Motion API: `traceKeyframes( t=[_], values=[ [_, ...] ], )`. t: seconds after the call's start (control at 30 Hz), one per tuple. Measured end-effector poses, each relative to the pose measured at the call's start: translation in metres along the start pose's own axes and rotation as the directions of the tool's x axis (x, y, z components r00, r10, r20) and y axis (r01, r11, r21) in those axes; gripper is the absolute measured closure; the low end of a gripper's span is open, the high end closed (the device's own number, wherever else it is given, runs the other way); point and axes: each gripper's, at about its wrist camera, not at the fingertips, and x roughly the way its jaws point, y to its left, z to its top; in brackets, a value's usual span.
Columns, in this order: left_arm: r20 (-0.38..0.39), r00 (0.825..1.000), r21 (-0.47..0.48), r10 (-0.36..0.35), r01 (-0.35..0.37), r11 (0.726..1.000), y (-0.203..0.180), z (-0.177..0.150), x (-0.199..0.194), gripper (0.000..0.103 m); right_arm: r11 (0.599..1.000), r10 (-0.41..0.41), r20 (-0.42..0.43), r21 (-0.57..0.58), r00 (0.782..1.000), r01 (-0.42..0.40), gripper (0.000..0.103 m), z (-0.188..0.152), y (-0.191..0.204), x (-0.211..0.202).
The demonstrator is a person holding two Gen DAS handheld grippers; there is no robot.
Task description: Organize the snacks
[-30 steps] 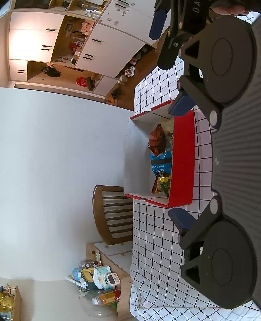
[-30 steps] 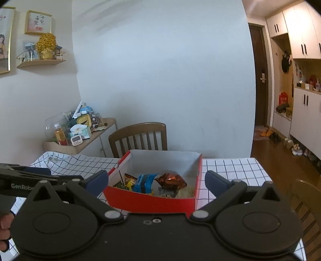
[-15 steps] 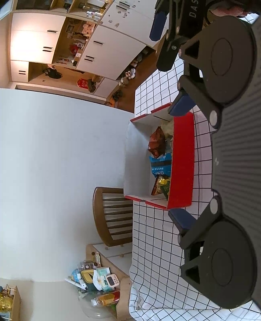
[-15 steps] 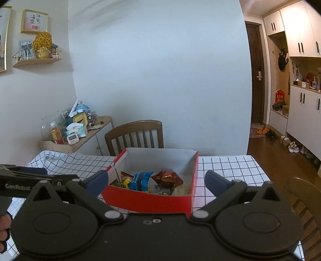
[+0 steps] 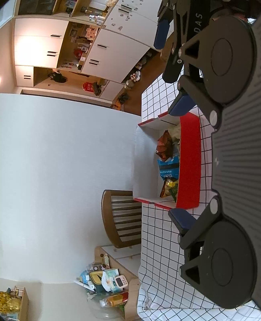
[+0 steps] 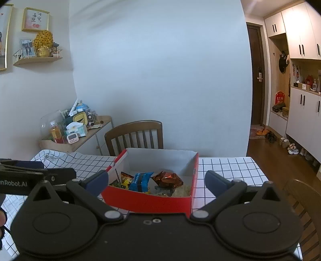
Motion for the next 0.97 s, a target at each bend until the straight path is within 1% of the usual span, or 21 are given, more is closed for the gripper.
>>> traceKeyframes(
  t=[0.2, 0.5, 0.97],
  values=[
    [0.0, 1.0, 0.0, -0.008, 0.008, 1.0, -0.0014, 0.0003, -0.0019, 0.004, 1.0, -0.003, 0.002, 0.004, 1.0, 0.003, 0.0, -0.0014, -0.0032, -0.0026],
    [-0.009, 1.0, 0.005, -0.016, 0.016, 1.0, -0.0038, 0.0013, -0.0016, 0.004, 1.0, -0.009, -0.016, 0.016, 1.0, 0.009, 0.0, -0.0025, -0.0061, -0.0012],
    [-0.038, 0.998, -0.016, -0.044, 0.044, 0.999, -0.003, -0.0025, 0.0015, 0.004, 1.0, -0.016, -0.031, 0.027, 0.999, 0.017, 0.0, -0.005, -0.0084, -0.0021]
  ],
)
